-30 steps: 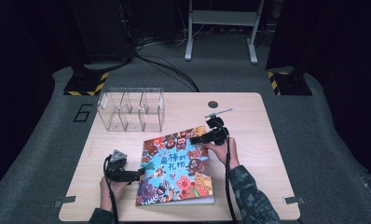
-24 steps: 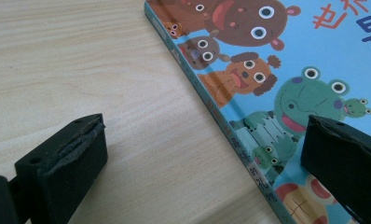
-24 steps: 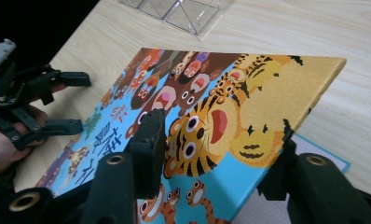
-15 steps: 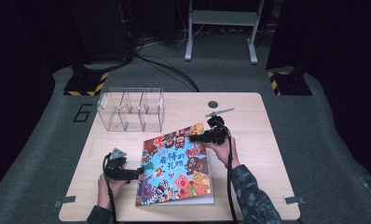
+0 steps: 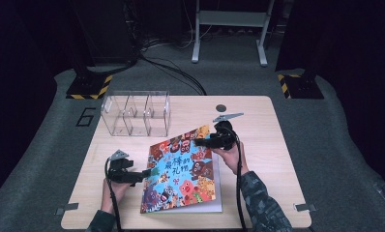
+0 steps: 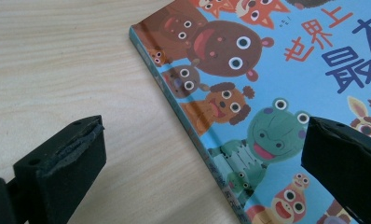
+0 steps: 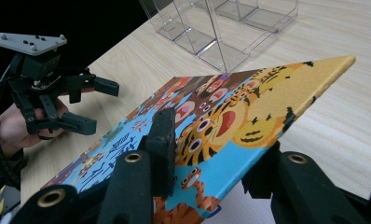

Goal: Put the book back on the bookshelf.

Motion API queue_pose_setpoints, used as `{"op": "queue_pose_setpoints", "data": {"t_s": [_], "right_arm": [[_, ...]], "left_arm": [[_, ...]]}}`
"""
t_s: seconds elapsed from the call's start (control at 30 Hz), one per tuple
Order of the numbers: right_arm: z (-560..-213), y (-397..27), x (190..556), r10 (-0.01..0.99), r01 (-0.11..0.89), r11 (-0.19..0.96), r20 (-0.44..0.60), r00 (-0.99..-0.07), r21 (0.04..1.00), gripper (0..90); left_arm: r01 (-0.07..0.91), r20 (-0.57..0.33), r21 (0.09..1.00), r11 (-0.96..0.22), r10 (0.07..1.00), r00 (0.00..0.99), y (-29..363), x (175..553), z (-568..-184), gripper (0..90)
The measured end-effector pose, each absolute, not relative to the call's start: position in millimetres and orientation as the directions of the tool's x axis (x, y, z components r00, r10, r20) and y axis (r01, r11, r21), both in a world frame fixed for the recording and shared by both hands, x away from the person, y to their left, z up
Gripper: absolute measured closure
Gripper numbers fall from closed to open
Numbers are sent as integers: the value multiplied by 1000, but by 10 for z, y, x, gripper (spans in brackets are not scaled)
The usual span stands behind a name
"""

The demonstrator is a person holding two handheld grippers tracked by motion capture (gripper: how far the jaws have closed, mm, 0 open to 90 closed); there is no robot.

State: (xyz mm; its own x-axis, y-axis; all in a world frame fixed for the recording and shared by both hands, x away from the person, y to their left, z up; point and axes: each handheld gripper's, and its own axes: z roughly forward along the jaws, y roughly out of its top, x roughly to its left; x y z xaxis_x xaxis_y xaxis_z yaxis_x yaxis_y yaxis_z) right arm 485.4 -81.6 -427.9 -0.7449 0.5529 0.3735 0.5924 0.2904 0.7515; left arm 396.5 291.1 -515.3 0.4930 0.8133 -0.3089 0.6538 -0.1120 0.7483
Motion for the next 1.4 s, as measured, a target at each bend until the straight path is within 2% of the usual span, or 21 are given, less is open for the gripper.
{"op": "queue_pose_setpoints", "data": {"t_s": [0.23,0.37,0.57,0.83,1.03,1.4], "right_arm": [[-4287,-823,4893,578,656,281,422,-698,700,613],[-4243,-793,4900,600,692,283,440,-668,664,608],[-4225,-752,4906,629,710,321,419,-655,627,553],[-4301,-699,4987,661,741,312,424,-619,595,524],[-4300,-683,4992,665,729,316,406,-627,608,536],[-4341,-716,4945,629,655,345,353,-693,672,540]], "left_arm": [[650,-267,740,-172,812,518,2827,3995,-5173,0],[662,-278,729,-173,809,518,2823,3997,-5220,0],[661,-274,728,-181,808,522,2803,4002,-5247,0],[655,-269,732,-189,803,532,2803,4001,-5262,0],[655,-269,731,-190,802,533,2801,4006,-5262,0],[665,-332,734,-135,784,525,2819,4033,-5241,0]]}}
